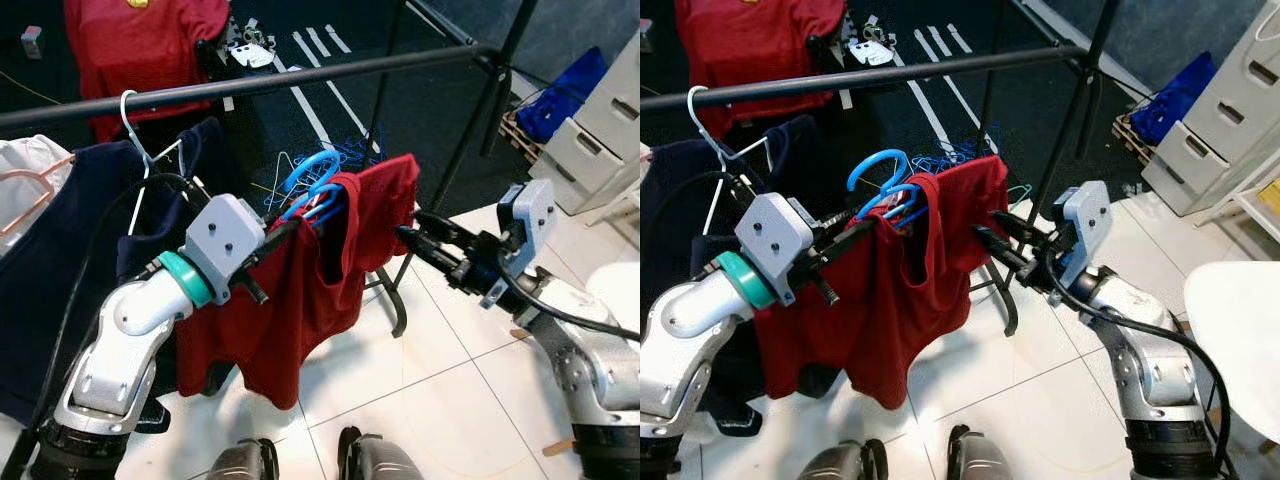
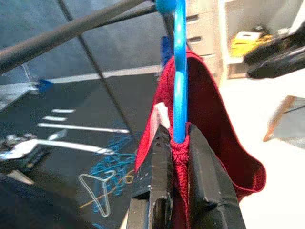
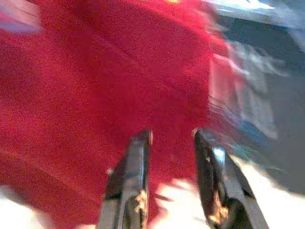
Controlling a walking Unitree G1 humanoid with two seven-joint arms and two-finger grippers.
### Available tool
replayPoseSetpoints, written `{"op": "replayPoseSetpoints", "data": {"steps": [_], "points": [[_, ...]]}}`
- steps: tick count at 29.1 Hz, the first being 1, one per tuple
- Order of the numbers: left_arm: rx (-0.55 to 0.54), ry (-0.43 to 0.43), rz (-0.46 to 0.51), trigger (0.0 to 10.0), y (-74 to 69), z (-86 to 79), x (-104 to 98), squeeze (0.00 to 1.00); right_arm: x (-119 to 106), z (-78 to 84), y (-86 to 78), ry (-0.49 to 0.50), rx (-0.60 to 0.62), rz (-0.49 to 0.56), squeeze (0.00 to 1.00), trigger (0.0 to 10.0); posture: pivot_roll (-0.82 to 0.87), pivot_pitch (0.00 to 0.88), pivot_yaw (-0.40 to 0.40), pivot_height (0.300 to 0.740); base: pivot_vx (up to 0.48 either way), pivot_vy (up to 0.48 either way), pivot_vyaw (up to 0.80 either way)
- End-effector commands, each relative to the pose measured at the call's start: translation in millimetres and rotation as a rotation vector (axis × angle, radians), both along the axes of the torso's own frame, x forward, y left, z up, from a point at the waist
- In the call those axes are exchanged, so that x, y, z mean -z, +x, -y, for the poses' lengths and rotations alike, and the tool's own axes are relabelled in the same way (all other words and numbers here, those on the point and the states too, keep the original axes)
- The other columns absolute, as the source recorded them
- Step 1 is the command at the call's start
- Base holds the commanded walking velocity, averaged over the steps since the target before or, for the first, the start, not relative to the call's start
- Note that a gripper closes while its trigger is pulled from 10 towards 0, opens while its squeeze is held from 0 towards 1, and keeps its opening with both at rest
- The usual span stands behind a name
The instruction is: Hang hanger
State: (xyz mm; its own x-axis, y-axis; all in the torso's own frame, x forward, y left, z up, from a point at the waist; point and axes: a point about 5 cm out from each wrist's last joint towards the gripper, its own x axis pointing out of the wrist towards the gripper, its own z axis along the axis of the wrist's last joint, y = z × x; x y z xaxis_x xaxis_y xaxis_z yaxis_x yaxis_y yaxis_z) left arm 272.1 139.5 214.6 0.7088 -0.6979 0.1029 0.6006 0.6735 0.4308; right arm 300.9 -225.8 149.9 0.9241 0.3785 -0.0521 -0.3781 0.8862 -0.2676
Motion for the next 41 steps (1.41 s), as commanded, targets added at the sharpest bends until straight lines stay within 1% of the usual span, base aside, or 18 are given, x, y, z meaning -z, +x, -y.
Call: {"op": "replayPoseSetpoints", "data": {"steps": [1, 2, 3, 5, 8, 9, 10, 11, 13, 15, 17, 24, 25, 26, 34, 38, 39, 41], "points": [[0.052, -0.027, 0.025, 10.0, -4.5, 2.1, -11.8, 0.00, 14.3, 11.1, -1.0, -0.085, 0.094, -0.005, 0.00, 10.0, -0.12, 0.070, 0.024, 0.740, 0.000, 0.000, 0.00], [0.085, -0.035, 0.018, 10.0, -7.3, 3.1, -14.1, 0.00, 16.6, 12.0, 1.2, -0.098, 0.127, 0.010, 0.00, 10.0, -0.11, 0.073, 0.026, 0.740, 0.000, 0.000, 0.00], [0.121, -0.040, 0.007, 10.0, -11.3, 4.7, -15.6, 0.00, 12.8, 6.7, 5.0, -0.059, 0.129, 0.034, 0.00, 10.0, -0.11, 0.073, 0.026, 0.740, 0.000, 0.000, 0.00], [0.121, -0.040, 0.007, 10.0, -11.3, 4.7, -15.6, 0.00, 12.8, 6.7, 5.0, -0.059, 0.129, 0.034, 0.00, 10.0, -0.11, 0.073, 0.026, 0.740, 0.000, 0.000, 0.00], [0.158, -0.041, -0.001, 10.0, -15.3, 6.3, -17.1, 0.00, 7.6, -0.7, 9.6, -0.017, 0.114, 0.044, 0.00, 10.0, -0.11, 0.076, 0.022, 0.740, 0.000, 0.000, 0.00], [0.185, -0.042, -0.006, 10.0, -18.7, 7.8, -18.7, 0.00, 3.0, -8.2, 14.8, 0.034, 0.093, 0.051, 0.00, 10.0, -0.10, 0.077, 0.019, 0.740, 0.000, 0.000, 0.00], [0.185, -0.042, -0.006, 10.0, -18.7, 7.8, -18.7, 0.00, 3.0, -8.2, 14.8, 0.034, 0.093, 0.051, 0.00, 10.0, -0.10, 0.077, 0.019, 0.740, 0.000, 0.000, 0.00], [0.199, -0.042, -0.006, 10.0, -20.5, 8.9, -19.8, 0.00, -2.3, -16.3, 19.0, 0.096, 0.057, 0.056, 0.00, 10.0, -0.10, 0.076, 0.018, 0.740, 0.000, 0.000, 0.00], [0.199, -0.042, -0.006, 10.0, -20.5, 8.9, -19.8, 0.00, -2.3, -16.3, 19.0, 0.096, 0.057, 0.056, 0.00, 10.0, -0.10, 0.076, 0.018, 0.740, 0.000, 0.000, 0.00], [0.210, -0.054, -0.008, 10.0, -21.5, 10.7, -22.0, 0.00, -20.3, -33.6, 23.1, 0.248, -0.055, 0.089, 0.00, 10.0, -0.10, 0.077, 0.015, 0.740, 0.000, 0.000, 0.00], [0.213, -0.060, -0.015, 10.0, -21.1, 11.3, -21.7, 0.00, -27.8, -40.5, 24.8, 0.307, -0.095, 0.121, 0.00, 10.0, -0.10, 0.076, 0.015, 0.740, 0.000, 0.000, 0.00], [0.197, -0.068, -0.031, 10.0, -16.7, 12.4, -20.1, 0.00, -22.9, -48.2, 21.7, 0.329, -0.095, 0.140, 0.00, 9.9, -0.11, 0.077, 0.018, 0.740, 0.000, 0.000, 0.00], [0.194, -0.071, -0.034, 10.0, -16.1, 12.9, -19.8, 0.00, -22.3, -46.2, 21.8, 0.337, -0.077, 0.140, 0.00, 3.3, -0.11, 0.077, 0.019, 0.740, 0.000, 0.000, 0.00], [0.193, -0.072, -0.037, 10.0, -15.7, 13.2, -19.1, 0.00, -21.9, -43.1, 22.0, 0.337, -0.057, 0.142, 0.00, 0.0, -0.11, 0.077, 0.019, 0.740, 0.000, 0.000, 0.00], [0.165, -0.059, -0.045, 10.0, -12.3, 11.1, -14.6, 0.00, -24.6, -32.6, 22.7, 0.333, -0.014, 0.150, 0.00, 0.0, -0.11, 0.078, 0.019, 0.740, 0.000, 0.000, 0.00], [0.100, -0.043, -0.045, 10.0, -4.9, 6.5, -8.2, 0.00, -31.9, -26.4, 21.6, 0.321, 0.003, 0.177, 0.00, 0.0, -0.11, 0.079, 0.018, 0.740, 0.000, 0.000, 0.00], [0.056, -0.026, -0.034, 10.0, 0.2, 3.6, -4.4, 0.00, -37.2, -23.8, 20.6, 0.314, 0.010, 0.195, 0.00, 0.0, -0.11, 0.080, 0.018, 0.740, 0.000, 0.000, 0.00], [0.056, -0.026, -0.034, 10.0, 0.2, 3.6, -4.4, 0.00, -37.2, -23.8, 20.6, 0.314, 0.010, 0.195, 0.00, 0.0, -0.11, 0.080, 0.018, 0.740, 0.000, 0.000, 0.00]]}}
